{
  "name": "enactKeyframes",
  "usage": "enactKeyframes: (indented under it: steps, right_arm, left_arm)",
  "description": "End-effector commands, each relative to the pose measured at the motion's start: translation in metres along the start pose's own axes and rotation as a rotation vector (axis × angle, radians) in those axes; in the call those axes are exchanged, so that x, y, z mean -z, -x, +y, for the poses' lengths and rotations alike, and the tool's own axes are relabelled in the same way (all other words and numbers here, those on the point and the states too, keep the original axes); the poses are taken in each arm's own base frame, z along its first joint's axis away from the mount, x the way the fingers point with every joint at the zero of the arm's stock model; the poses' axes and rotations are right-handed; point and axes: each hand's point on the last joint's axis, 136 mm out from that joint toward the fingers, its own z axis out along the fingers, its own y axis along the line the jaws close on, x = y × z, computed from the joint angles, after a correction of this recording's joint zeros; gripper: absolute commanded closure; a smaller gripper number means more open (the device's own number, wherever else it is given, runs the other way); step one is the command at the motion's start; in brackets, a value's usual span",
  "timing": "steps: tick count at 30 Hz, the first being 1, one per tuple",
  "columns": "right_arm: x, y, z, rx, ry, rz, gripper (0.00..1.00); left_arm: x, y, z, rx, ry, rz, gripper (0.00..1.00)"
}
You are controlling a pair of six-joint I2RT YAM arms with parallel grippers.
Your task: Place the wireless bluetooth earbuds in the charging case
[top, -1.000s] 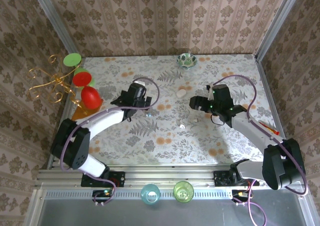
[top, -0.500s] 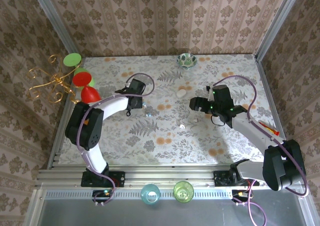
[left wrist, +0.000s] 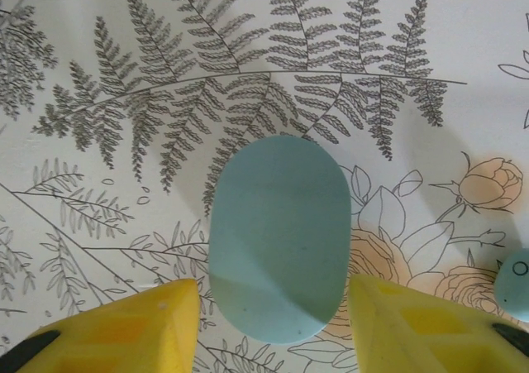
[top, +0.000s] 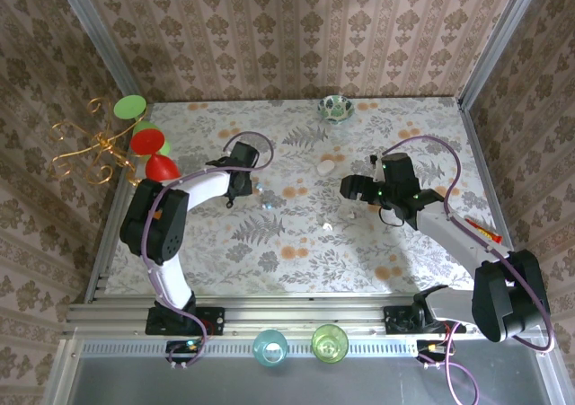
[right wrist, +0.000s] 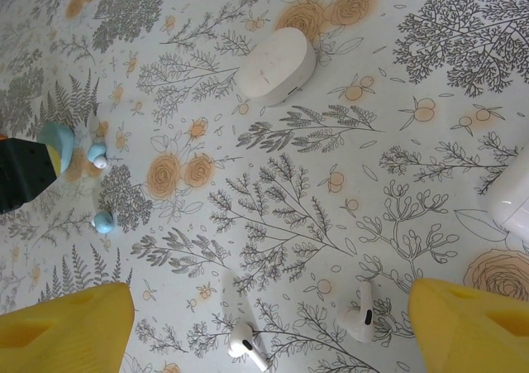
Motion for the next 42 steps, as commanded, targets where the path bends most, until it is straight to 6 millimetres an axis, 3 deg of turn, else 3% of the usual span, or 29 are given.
enactKeyframes:
  steps: [1, 10, 21, 23, 28, 32, 35, 39, 42]
  right_arm:
    - [0.004, -0.003, -0.001, 0.004, 0.005, 0.004, 0.13]
    - [0.007, -0.002, 0.003, 0.000, 0.020, 0.004, 0.13]
    - [0.017, 0.000, 0.013, -0.001, 0.063, -0.005, 0.14]
    - [0.017, 0.000, 0.014, -0.002, 0.069, -0.004, 0.14]
    - [0.017, -0.003, 0.020, -0.026, 0.102, 0.011, 0.15]
    - [0.014, -0.006, 0.032, -0.078, 0.175, 0.046, 0.16]
    - [0.012, -0.008, 0.040, -0.139, 0.222, 0.075, 0.17]
    - [0.013, -0.010, 0.054, -0.205, 0.296, 0.119, 0.18]
    - [0.016, -0.012, 0.063, -0.227, 0.349, 0.147, 0.18]
  left_arm:
    - [-0.010, 0.000, 0.005, 0.040, -0.007, 0.029, 0.50]
    - [-0.014, 0.000, 0.004, 0.014, -0.033, 0.037, 0.63]
    - [0.011, 0.001, -0.004, -0.053, -0.097, -0.025, 0.68]
    - [0.021, -0.003, -0.019, -0.103, -0.127, -0.045, 0.68]
    - [0.048, -0.012, -0.034, -0.225, -0.138, -0.117, 0.68]
    - [0.072, -0.015, -0.057, -0.337, -0.251, -0.173, 0.68]
    - [0.094, -0.018, -0.085, -0.447, -0.395, -0.228, 0.74]
    - [0.129, -0.026, -0.128, -0.552, -0.668, -0.334, 0.71]
    - [0.145, -0.027, -0.145, -0.575, -0.778, -0.365, 0.71]
